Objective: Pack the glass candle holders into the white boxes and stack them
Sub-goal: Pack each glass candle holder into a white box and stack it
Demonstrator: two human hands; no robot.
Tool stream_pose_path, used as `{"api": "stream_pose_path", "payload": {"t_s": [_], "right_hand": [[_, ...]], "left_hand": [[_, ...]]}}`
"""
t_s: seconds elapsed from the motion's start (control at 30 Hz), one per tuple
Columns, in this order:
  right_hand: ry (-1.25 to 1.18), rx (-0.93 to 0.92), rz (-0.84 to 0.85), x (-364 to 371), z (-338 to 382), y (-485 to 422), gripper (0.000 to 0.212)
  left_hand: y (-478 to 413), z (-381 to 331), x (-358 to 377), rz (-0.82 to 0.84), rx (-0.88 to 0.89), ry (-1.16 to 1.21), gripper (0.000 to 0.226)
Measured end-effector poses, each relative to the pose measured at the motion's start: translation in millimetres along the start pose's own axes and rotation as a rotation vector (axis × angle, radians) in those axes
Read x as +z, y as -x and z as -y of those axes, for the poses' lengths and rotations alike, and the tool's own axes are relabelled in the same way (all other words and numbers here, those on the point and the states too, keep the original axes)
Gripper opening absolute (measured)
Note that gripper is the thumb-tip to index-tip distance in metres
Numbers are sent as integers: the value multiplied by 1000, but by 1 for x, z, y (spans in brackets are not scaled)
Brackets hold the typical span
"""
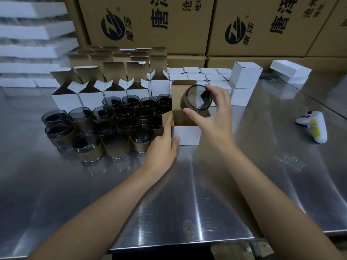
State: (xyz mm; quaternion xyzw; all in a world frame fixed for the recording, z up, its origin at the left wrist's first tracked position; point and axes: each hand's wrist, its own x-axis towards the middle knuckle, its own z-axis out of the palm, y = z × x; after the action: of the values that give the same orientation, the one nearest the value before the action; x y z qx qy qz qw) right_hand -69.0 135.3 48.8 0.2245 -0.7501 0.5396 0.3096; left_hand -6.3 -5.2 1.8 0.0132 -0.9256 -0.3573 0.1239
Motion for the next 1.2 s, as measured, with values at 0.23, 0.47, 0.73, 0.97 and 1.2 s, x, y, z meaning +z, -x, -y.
{"api": "stream_pose_path", "payload": {"t_s": [0.23,0.47,0.73,0.97,1.2], "right_hand": [[189,45,190,13,-13,7,70],[301,163,267,14,-19,7,73],[289,335,363,20,-10,5,38],[188,484,446,19,-1,-8,30],[170,526,565,9,-3,-14,29]], "left_hand": [[1,0,0,-20,24,26,72],[2,-2,0,-16,11,-27,73],[2,-2,2,-27,19,-77,72],[1,-1,5,-40,22,-113,73],[2,0,4,-40,30,-122,73]]}}
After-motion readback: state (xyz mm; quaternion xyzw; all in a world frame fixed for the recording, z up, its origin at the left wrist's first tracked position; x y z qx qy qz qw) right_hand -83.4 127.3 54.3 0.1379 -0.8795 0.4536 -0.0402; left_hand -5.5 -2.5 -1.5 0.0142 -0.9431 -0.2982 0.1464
